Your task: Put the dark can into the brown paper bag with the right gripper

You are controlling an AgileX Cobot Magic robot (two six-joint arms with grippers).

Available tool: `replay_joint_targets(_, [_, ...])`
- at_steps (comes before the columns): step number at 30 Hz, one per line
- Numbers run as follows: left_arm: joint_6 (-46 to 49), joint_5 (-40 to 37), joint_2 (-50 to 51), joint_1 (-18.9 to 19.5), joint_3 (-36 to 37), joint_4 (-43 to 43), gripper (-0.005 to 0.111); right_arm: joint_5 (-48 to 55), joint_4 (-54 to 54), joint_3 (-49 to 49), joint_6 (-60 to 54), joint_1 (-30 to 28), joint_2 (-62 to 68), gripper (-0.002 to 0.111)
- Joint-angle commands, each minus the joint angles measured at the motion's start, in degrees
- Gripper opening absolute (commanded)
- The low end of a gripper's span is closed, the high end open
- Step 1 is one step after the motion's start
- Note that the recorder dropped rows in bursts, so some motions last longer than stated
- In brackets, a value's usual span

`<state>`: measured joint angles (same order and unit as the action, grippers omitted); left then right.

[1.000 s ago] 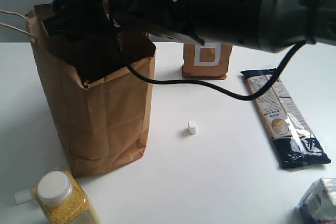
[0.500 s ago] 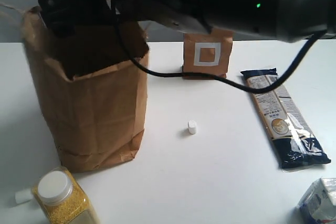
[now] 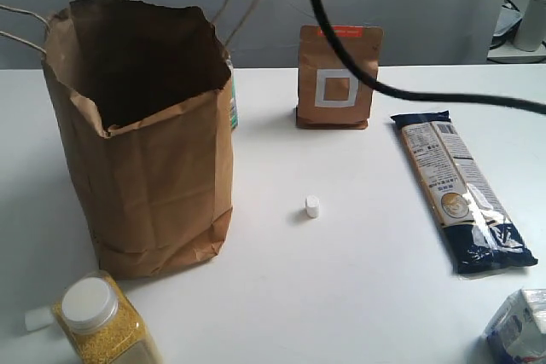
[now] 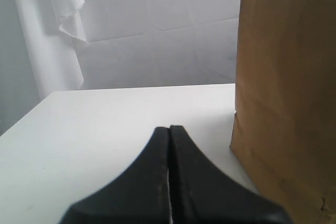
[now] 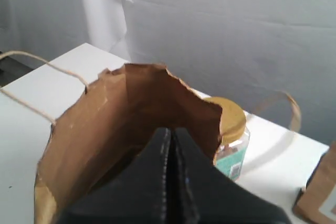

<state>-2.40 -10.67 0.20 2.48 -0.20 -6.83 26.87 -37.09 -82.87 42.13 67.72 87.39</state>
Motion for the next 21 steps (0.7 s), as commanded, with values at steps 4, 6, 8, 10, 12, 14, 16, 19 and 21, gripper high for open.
replay_joint_targets(4, [-0.2,0.3,-0.2,-0.3,0.2,-0.2,0.000,-1.3,6.9,11.6,0.6,-5.4,-8.9,0.000])
replay_joint_targets(6, [-0.2,0.3,-0.2,-0.3,0.2,-0.2,0.000,-2.3,8.2,15.0,0.6,-7.4,-11.3,0.000])
replay_joint_targets(8, [-0.2,0.3,-0.2,-0.3,0.2,-0.2,0.000,-3.7,9.3,18.2,0.4,-9.6,-13.4,0.000])
replay_joint_targets(10, [-0.2,0.3,-0.2,-0.3,0.2,-0.2,0.000,-4.6,10.3,21.9,0.3,-11.8,-15.9,0.000])
replay_joint_targets(12, [-0.2,0.3,-0.2,-0.3,0.2,-0.2,0.000,-5.0,12.2,25.5,0.3,-14.6,-18.4,0.000])
replay_joint_targets(14, [-0.2,0.3,-0.2,-0.3,0.2,-0.2,0.000,-5.4,13.9,28.9,0.3,-17.3,-20.6,0.000])
replay_joint_targets(16, [-0.2,0.3,-0.2,-0.3,0.2,-0.2,0.000,-6.8,14.7,33.1,0.2,-20.5,-23.3,0.000])
replay_joint_targets(19, [-0.2,0.3,-0.2,-0.3,0.2,-0.2,0.000,-11.0,17.3,39.9,-0.3,-25.5,-27.5,0.000])
replay_joint_targets(21, [-0.2,0.3,-0.2,-0.3,0.2,-0.2,0.000,-14.5,19.0,45.3,-0.6,-28.4,-31.1,0.000])
